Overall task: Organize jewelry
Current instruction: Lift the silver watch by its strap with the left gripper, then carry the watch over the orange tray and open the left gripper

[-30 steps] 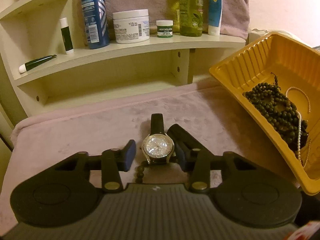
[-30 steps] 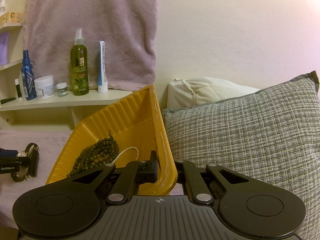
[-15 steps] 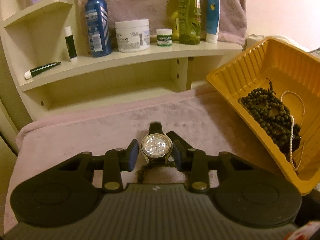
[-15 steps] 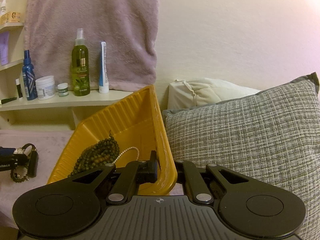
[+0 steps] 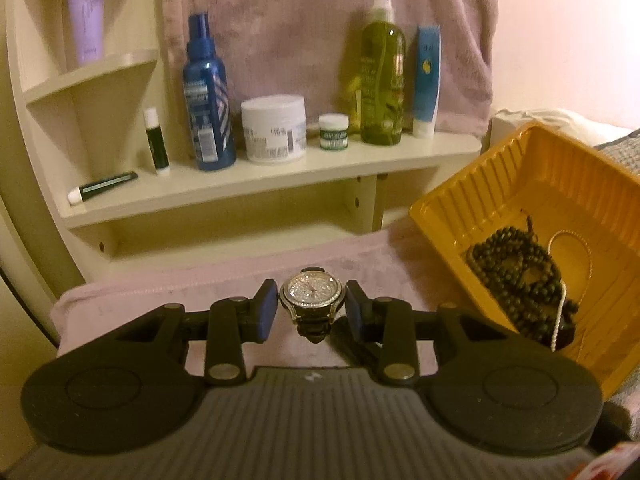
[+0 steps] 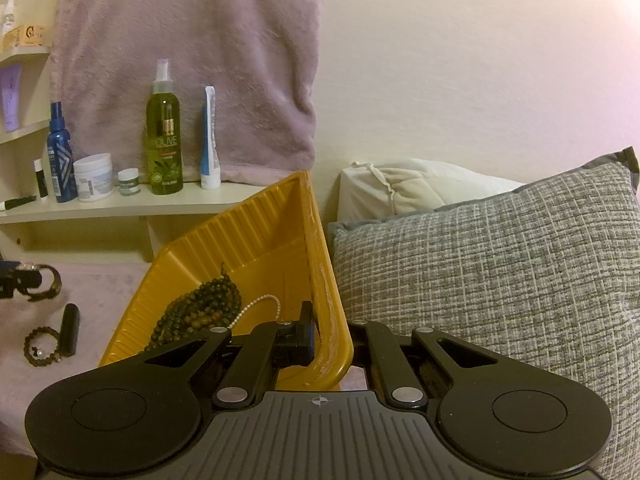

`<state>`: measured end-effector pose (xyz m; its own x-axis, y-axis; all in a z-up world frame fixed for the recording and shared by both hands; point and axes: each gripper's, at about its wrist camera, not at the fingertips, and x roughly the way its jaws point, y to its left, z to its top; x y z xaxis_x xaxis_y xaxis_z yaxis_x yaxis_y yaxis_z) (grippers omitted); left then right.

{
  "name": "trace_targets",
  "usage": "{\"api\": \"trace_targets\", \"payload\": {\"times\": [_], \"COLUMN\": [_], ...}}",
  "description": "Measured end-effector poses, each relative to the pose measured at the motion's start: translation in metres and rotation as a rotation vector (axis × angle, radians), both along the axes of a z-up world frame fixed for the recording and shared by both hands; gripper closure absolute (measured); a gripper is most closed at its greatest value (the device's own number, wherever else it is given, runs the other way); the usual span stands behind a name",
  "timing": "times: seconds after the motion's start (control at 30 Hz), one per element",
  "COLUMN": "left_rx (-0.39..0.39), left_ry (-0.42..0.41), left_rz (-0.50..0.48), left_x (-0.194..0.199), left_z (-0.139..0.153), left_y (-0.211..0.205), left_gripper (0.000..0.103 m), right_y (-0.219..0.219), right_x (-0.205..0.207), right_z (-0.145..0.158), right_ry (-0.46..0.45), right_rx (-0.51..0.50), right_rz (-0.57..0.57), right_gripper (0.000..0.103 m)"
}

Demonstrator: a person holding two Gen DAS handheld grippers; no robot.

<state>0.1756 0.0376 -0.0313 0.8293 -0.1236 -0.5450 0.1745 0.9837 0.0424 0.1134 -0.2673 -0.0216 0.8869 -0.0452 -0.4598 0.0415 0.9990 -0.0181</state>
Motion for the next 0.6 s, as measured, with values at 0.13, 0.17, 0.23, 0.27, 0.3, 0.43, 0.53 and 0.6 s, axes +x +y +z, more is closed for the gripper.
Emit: {"api": "trace_targets", "payload": {"times": [0.13,0.17,0.23,0.27,0.3,0.43,0.53,0.6], "left_rx": [0.002,0.000,-0.002,-0.001,-0.001,-0.006,-0.024,-0.028], "left_ry": [-0.015,-0.016,-0.021,-0.023,-0.025,-0.031,-0.035,-0.039], "left_rz": [-0.009,-0.012,-0.018,-0.021,-0.026,-0.051,-0.078,-0.097], "left_x": [0.000,0.000,0.000,0.000,0.000,-0.001,0.000,-0.001], "left_z": [0.008,0.010,0.013,0.014,0.016,0.021,0.026,0.029], "left_y": [-0.003,-0.005,-0.007,-0.009,-0.011,-0.019,-0.026,-0.033], "left_gripper": [0.070,0.070,0.070,0.070,0.070,0.070,0.070,0.070], "right_y": [0.000,0.000,0.000,0.000,0.001,0.001,0.001,0.001], "right_x": [0.000,0.000,0.000,0.000,0.000,0.000,0.000,0.000], "right_z": [0.000,0.000,0.000,0.000,0.001,0.001,0.002,0.002], "right_ry": [0.000,0.000,0.000,0.000,0.000,0.000,0.000,0.000], "right_rx": [0.000,0.000,0.000,0.000,0.000,0.001,0.002,0.002], "right_rz": [0.000,0.000,0.000,0.000,0.000,0.000,0.001,0.001], "right_gripper": [0.097,0.097,0.097,0.097,0.097,0.097,0.097,0.097]}}
